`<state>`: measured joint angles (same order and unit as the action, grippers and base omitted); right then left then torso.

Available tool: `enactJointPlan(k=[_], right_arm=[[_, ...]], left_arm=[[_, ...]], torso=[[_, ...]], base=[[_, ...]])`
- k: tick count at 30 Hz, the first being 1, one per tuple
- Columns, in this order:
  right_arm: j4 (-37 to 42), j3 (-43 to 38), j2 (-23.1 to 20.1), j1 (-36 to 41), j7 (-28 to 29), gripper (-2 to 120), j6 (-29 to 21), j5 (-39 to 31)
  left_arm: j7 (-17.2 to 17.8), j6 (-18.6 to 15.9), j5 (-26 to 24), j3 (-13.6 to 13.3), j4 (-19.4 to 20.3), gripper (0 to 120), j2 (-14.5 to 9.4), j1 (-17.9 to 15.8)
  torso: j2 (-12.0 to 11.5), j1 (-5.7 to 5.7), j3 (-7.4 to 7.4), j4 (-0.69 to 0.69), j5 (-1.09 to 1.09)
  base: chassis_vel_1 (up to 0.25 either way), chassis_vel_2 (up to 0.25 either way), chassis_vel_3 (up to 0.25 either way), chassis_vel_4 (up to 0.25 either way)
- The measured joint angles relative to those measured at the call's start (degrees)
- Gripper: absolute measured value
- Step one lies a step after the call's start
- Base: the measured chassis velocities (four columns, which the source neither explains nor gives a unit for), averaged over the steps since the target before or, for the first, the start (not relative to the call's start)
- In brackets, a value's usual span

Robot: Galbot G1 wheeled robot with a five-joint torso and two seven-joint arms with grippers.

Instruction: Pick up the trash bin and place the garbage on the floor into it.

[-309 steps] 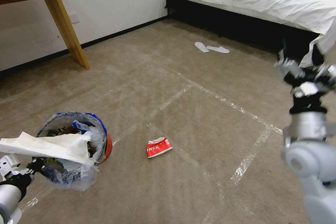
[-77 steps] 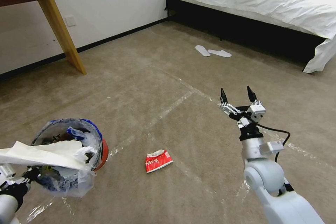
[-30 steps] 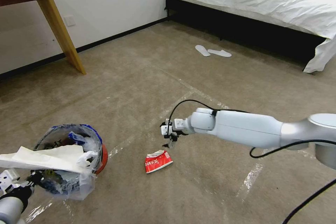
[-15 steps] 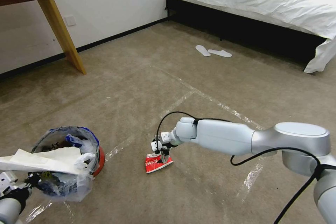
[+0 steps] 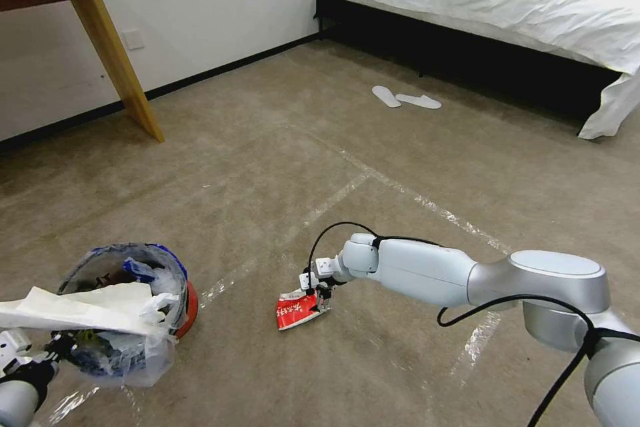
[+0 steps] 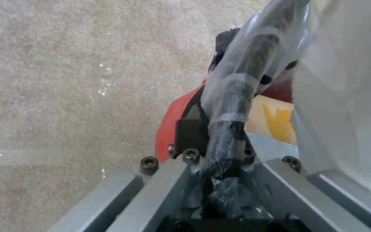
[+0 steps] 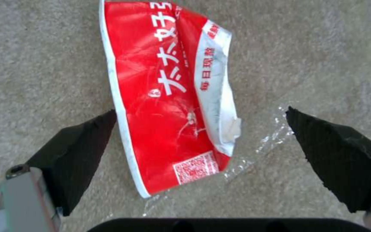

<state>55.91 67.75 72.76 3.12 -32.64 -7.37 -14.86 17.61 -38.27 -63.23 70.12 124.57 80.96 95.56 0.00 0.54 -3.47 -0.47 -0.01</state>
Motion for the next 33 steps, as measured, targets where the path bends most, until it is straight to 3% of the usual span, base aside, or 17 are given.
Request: enactJointPlan(k=[7, 11, 18, 33], right_arm=[[-3.5, -0.4, 1.5, 1.4, 0.7, 100, 2.2, 0.5], [-5.6, -0.6, 2.7, 2.0, 0.7, 87, 3.3, 0.8], [-8.0, -0.7, 3.6, 2.9, 0.7, 83, 4.1, 0.9], [-11.9, -1.8, 5.1, 4.2, 1.9, 37, 7.0, 1.4]], left_arm=[[0.1, 0.1, 0.0, 0.3, 0.2, 0, -0.1, 0.4], [0.2, 0.2, -0.2, 0.5, 0.2, 0, -0.2, 0.4], [0.3, 0.3, -0.5, 0.7, 0.7, 0, -0.4, 0.6], [0.3, 0.5, -0.4, 0.6, 1.5, 0, 0.0, 1.2]], torso=[[0.0, 0.00, 0.00, 0.00, 0.00], [0.0, 0.00, 0.00, 0.00, 0.00], [0.0, 0.00, 0.00, 0.00, 0.00], [0.0, 0.00, 0.00, 0.00, 0.00]], base=[[0.000, 0.000, 0.000, 0.000], [0.000, 0.000, 0.000, 0.000], [0.000, 0.000, 0.000, 0.000], [0.000, 0.000, 0.000, 0.000]])
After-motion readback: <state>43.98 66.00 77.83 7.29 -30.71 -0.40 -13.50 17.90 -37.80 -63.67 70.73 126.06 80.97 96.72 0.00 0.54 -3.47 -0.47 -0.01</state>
